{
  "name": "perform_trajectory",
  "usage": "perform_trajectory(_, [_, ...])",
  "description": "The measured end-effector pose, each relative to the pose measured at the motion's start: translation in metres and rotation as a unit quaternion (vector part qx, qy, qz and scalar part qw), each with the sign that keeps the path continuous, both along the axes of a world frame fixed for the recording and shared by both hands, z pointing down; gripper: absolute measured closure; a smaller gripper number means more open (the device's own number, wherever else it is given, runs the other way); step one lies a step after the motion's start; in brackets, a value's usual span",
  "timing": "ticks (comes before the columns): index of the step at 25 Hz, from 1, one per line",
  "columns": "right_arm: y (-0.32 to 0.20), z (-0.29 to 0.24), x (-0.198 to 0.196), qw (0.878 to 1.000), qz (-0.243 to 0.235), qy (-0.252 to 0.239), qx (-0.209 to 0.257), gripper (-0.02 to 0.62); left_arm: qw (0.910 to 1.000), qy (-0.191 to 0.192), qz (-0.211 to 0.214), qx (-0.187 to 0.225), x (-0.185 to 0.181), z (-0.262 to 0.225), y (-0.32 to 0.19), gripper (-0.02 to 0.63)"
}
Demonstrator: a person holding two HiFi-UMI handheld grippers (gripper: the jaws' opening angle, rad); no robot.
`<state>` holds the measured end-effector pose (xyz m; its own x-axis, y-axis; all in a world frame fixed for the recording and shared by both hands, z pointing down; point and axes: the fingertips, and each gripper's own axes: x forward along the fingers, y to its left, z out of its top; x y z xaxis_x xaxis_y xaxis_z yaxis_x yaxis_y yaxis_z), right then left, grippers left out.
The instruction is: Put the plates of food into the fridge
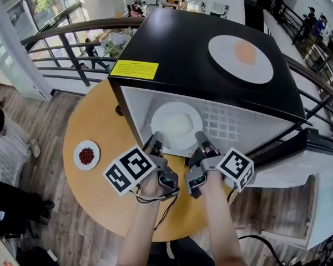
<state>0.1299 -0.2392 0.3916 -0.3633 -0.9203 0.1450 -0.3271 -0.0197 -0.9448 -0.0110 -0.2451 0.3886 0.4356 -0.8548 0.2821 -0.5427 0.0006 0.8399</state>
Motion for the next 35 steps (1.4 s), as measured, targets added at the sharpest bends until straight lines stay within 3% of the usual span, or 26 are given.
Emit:
perform_trajectory(6, [-0.022,0.000,0.002,0.999,0.035,0.016,0.015,0.572,0.9998,0.002,-0.016,0.010,0.000,0.003,-0.020,0.568])
perform_trajectory(13, [-0.041,0.012,-0.004,0.999,0.030,0.027,-0.002,0.572,0.9997,-0.002,-0.023,-0.005,-0.006,0.015,-0.037,0.568])
perform_trajectory(28, [-0.063,0.008,-0.012,0.993,-0.019,0.115,-0.022,0.572,0.9981,0.002,-0.041,-0.046,-0.008,0.029,-0.045,0.566])
perform_trajectory(35, [-0.069,0.010,-0.012,0.980,-0.063,0.187,-0.042,0.569,0.9967,-0.026,-0.055,-0.053,-0.005,0.028,-0.043,0.555])
